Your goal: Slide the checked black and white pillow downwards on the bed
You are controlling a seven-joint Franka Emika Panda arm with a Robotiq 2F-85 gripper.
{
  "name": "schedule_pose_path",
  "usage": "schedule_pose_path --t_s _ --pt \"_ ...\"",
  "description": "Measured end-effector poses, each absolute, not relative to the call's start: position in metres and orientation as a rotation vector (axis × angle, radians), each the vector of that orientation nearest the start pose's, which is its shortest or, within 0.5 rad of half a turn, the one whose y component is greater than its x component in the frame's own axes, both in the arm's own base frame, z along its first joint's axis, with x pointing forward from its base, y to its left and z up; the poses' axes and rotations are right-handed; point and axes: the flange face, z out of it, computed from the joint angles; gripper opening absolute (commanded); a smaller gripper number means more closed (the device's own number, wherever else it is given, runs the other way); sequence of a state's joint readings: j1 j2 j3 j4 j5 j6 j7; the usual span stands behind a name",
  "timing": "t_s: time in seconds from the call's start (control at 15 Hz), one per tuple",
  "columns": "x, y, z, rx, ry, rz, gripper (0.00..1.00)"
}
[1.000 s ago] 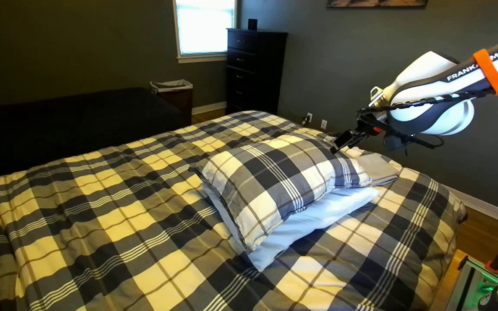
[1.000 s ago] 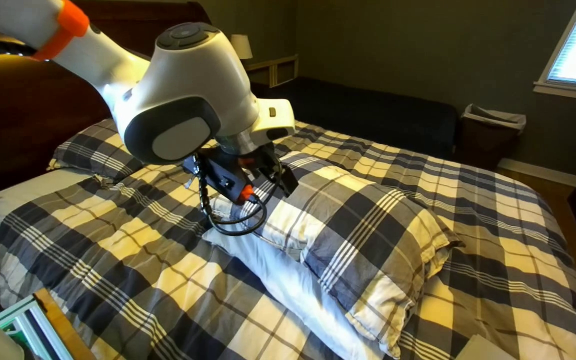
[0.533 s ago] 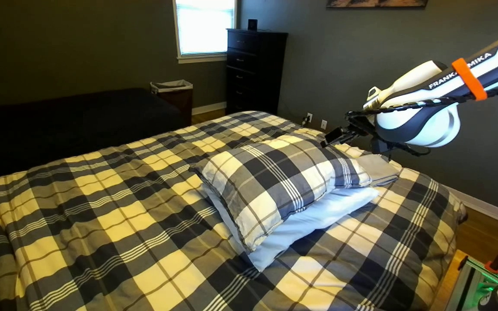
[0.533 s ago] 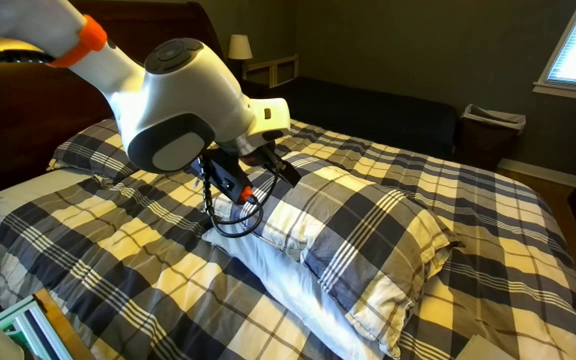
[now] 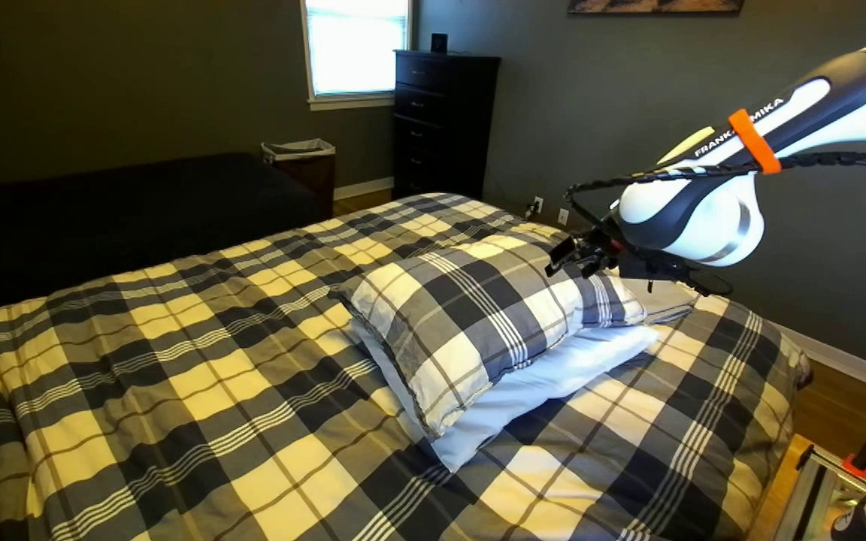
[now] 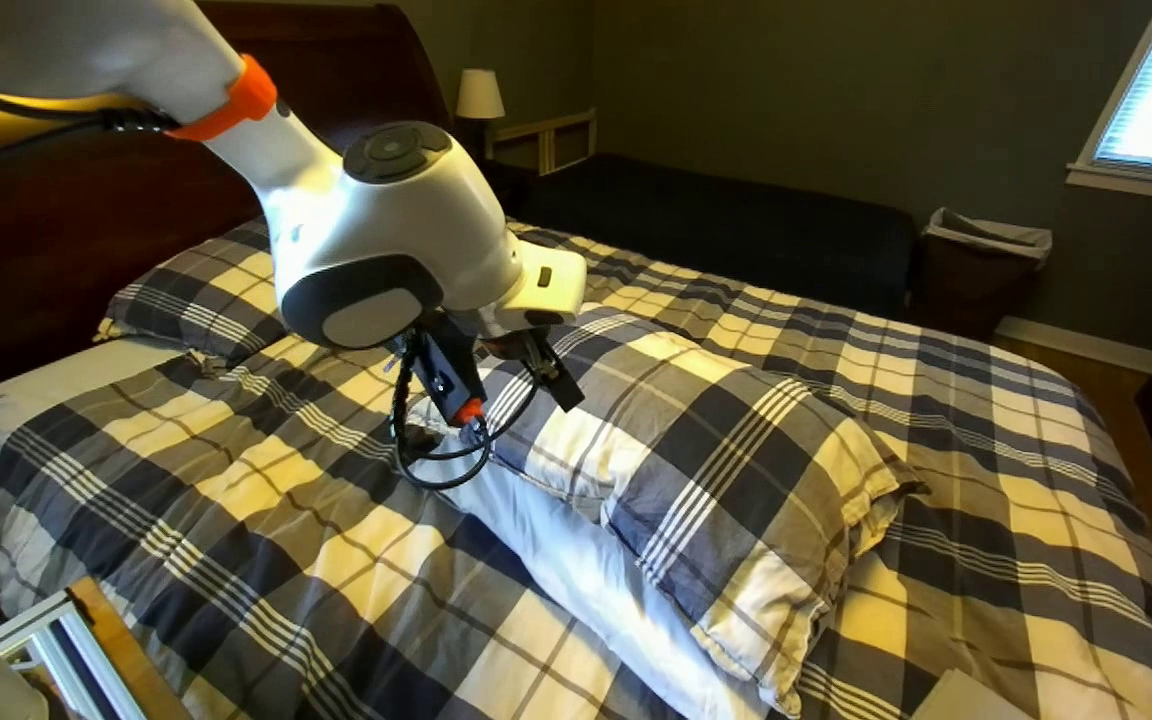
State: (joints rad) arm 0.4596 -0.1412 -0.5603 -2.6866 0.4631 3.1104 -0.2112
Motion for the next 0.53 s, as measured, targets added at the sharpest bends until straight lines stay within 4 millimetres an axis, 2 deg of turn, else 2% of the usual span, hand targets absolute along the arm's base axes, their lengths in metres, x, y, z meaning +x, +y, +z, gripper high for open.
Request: schedule_pose_path --t_s 0.2,0.53 --pt "0.452 -0.095 0.324 -2.813 0.666 -0.770 1.00" --pt "0.458 -0.095 0.322 -2.814 0.685 -0.766 1.00"
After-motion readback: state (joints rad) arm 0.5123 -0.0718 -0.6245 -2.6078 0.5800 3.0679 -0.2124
